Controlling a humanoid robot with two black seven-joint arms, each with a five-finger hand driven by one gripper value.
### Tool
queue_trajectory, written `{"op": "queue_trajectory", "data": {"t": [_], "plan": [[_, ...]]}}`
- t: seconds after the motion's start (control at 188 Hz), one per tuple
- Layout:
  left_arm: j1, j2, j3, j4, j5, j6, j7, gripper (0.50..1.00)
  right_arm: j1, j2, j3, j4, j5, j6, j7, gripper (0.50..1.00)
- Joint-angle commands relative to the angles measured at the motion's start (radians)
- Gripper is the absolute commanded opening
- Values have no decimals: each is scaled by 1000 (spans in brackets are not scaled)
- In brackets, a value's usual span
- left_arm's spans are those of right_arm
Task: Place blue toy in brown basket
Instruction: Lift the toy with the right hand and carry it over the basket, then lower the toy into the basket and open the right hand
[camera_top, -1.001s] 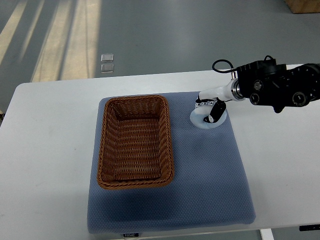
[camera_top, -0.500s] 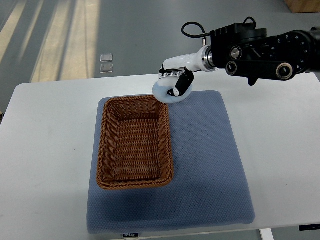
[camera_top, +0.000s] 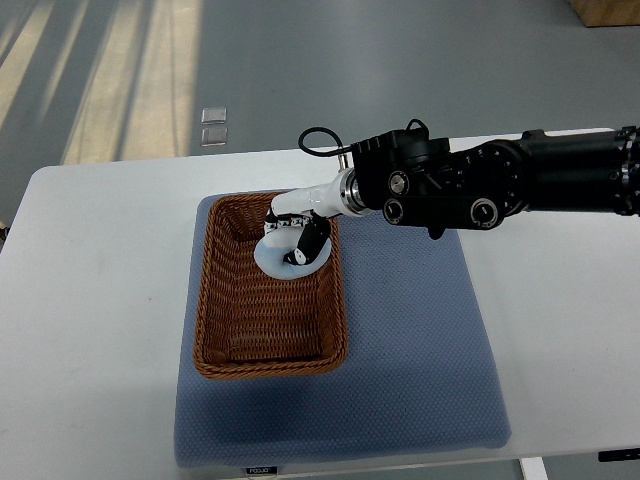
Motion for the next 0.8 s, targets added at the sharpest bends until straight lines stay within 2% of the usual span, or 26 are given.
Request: {"op": "queue_trajectory", "data": {"t": [0.0, 0.362, 0.367, 0.378, 0.383, 0.389, 0.394, 0.399, 0.405, 0.41, 0.415, 0.42, 0.426, 0.431, 0.436, 0.442, 0.447, 0.479, 0.564, 0.793], "plan": [[0, 0, 0, 0, 0, 0, 0, 1000, -32, 23, 1, -23, -5, -3, 0, 500], [0, 0, -1, 0, 0, 0, 0, 1000, -79, 61, 3, -37, 0, -30, 0, 500], [0, 0, 0, 0, 0, 0, 0, 1000, -79, 61, 3, -37, 1, -32, 1, 527], [0, 0, 0, 0, 0, 0, 0, 1000, -79, 61, 3, -37, 1, -32, 1, 527], [0, 0, -1, 0, 0, 0, 0, 1000, -79, 61, 3, -37, 3, -33, 1, 565], [0, 0, -1, 0, 0, 0, 0, 1000, -79, 61, 3, -37, 3, -33, 1, 566], [0, 0, 0, 0, -1, 0, 0, 1000, -81, 63, 3, -37, 4, -36, 1, 606], [0, 0, 0, 0, -1, 0, 0, 1000, -81, 63, 3, -37, 4, -36, 1, 607], [0, 0, -1, 0, 0, 0, 0, 1000, -81, 63, 3, -37, 4, -39, 1, 647], [0, 0, -1, 0, 0, 0, 0, 1000, -81, 63, 3, -37, 4, -39, 1, 648], [0, 0, -1, 0, 0, 0, 0, 1000, -81, 63, 5, -37, 4, -42, 1, 690], [0, 0, -1, 0, 0, 0, 0, 1000, -81, 63, 5, -37, 4, -42, 1, 690], [0, 0, -1, 0, 0, 0, 0, 1000, -82, 63, 8, -37, 4, -46, 3, 733], [0, 0, -1, 0, 0, 0, 0, 1000, -82, 63, 8, -37, 4, -46, 3, 733], [0, 0, -1, 0, 0, 0, 0, 1000, -84, 63, 12, -38, 6, -47, 3, 766], [0, 0, -1, 0, 0, 0, 0, 1000, -84, 63, 12, -38, 6, -47, 3, 766], [0, 0, -1, 0, 0, 0, 0, 1000, -84, 63, 15, -38, 6, -52, 6, 801], [0, 0, -1, 0, 0, 0, 0, 1000, -87, 63, 31, -40, 6, -56, 15, 860], [0, 0, 0, 0, 0, 0, 0, 1000, -87, 63, 52, -40, 6, -53, 35, 895], [0, 0, 0, 0, 0, 0, 0, 1000, -81, 63, 54, -38, 6, -47, 37, 911]]}}
